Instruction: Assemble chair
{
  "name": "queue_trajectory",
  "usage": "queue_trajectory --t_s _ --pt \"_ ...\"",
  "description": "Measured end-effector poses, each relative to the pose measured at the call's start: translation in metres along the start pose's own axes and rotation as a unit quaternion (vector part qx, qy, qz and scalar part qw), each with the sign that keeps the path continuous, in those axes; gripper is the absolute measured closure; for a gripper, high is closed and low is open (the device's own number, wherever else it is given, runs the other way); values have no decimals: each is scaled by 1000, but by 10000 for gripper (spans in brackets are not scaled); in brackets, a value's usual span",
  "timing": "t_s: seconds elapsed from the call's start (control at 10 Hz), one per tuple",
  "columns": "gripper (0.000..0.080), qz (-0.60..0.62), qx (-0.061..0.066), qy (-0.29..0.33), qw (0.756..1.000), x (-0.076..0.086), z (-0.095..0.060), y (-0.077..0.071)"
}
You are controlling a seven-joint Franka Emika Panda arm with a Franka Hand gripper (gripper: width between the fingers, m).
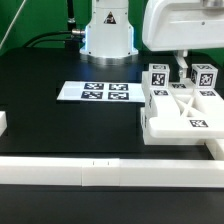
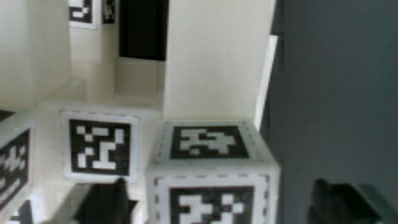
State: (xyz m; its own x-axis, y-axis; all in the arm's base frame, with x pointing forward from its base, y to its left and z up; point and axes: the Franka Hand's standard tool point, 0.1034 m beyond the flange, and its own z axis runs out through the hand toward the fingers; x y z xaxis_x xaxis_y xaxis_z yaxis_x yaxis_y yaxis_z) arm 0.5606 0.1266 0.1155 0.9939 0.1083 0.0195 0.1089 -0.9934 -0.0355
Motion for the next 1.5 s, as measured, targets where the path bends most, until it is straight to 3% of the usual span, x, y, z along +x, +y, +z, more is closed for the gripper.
queue_trajectory --t_s 0.1,0.2,0.5,0.7,1.0,1.4,1.5 --pt "408 0 0 0 1000 0 0 0" --pt "515 0 0 0 1000 0 0 0" --pt "515 17 1 1 1000 0 0 0" --pt "515 113 6 6 994 -5 0 0" --pt "515 246 29 26 969 -3 0 3" --pt "515 354 37 20 934 -3 1 2" --pt "515 399 42 18 916 -3 0 2"
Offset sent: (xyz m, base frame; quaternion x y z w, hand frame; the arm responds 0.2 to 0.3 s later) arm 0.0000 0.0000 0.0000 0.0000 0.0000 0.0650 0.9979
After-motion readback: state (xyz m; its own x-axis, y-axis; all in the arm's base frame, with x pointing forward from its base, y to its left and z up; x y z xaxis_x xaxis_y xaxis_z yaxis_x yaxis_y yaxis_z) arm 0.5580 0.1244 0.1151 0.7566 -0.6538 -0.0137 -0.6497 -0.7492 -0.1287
